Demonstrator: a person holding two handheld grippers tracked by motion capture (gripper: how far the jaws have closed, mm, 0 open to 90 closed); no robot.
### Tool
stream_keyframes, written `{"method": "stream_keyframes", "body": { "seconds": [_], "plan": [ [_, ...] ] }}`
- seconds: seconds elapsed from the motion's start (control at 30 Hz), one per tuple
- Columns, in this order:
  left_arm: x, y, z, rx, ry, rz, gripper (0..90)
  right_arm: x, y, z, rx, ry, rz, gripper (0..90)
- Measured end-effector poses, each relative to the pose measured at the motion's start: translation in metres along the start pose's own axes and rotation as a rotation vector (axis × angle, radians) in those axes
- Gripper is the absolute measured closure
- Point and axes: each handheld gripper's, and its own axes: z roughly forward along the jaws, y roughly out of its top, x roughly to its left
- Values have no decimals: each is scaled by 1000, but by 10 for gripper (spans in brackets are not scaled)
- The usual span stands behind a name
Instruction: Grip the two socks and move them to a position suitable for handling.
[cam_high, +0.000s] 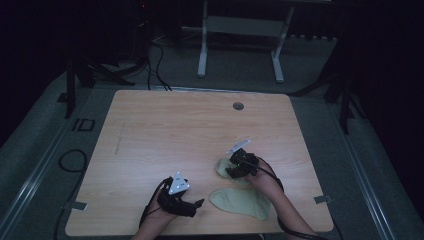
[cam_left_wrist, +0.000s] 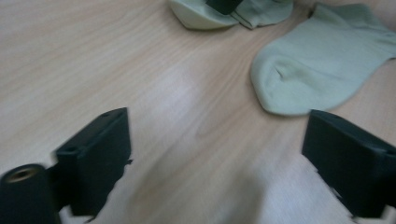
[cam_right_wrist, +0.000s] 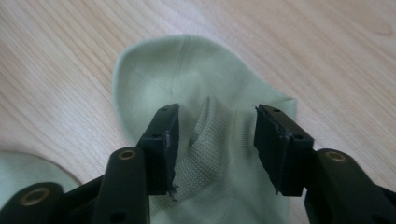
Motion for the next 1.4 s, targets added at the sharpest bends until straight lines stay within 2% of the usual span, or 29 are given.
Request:
{"method": "stream_keyframes", "body": {
  "seconds": [0.07, 0.17, 0.23, 0.3, 0.33, 0.37, 0.4, 0.43, 0.5, 0.63, 0.7, 0.8, 0.87, 0.93, 1.03, 1.07, 1.13, 1.3, 1.4],
  "plan": [
    [0, 8, 4, 7, 0, 15, 155, -1, 0, -6, -12, 3, 15, 467],
    [-1, 21, 11, 13, -3, 41, 243, -2, 0, -15, -35, 12, 31, 467],
    [-1, 30, 14, 6, -9, 57, 351, 0, -2, -21, -40, 7, 29, 482],
    [-1, 43, 17, -10, -16, 82, 421, 1, -4, -22, -45, 9, 36, 507],
    [-1, 47, 18, -19, -22, 86, 490, 1, -6, -23, -49, 8, 43, 518],
    [-1, 47, 18, -19, -22, 86, 525, 1, -6, -23, -49, 8, 43, 518],
    [0, 63, 24, -33, -29, 109, 525, 2, -7, -23, -50, 9, 51, 528],
    [0, 69, 27, -30, -19, 122, 620, 1, -12, -22, -52, 18, 63, 546],
    [-1, 78, 35, -26, -32, 127, 674, 2, -15, -20, -44, 15, 72, 546],
    [-2, 90, 56, 7, -23, 139, 767, 4, -19, -16, -41, 13, 80, 520],
    [-1, 92, 68, 33, -18, 136, 813, 5, -20, -14, -39, 22, 80, 520],
    [2, 89, 82, 80, 22, 158, 867, 6, -21, -11, -35, 24, 78, 527],
    [4, 87, 88, 102, 44, 170, 889, 7, -21, -8, -21, 4, 70, 552],
    [7, 85, 92, 113, 49, 170, 890, 7, -22, -8, -26, 17, 87, 618],
    [9, 81, 97, 155, 41, 187, 890, 6, -22, -8, -24, 21, 99, 734],
    [9, 80, 98, 157, 36, 193, 891, 6, -22, -8, -21, 24, 99, 768],
    [11, 79, 98, 150, 27, 174, 893, 6, -21, -9, -17, 22, 92, 803],
    [10, 78, 98, 143, 29, 178, 894, 3, -20, -21, -48, 23, 101, 811],
    [11, 78, 97, 144, 24, 181, 893, -4, -22, -30, -62, 3, 121, 811]
  ]
}}
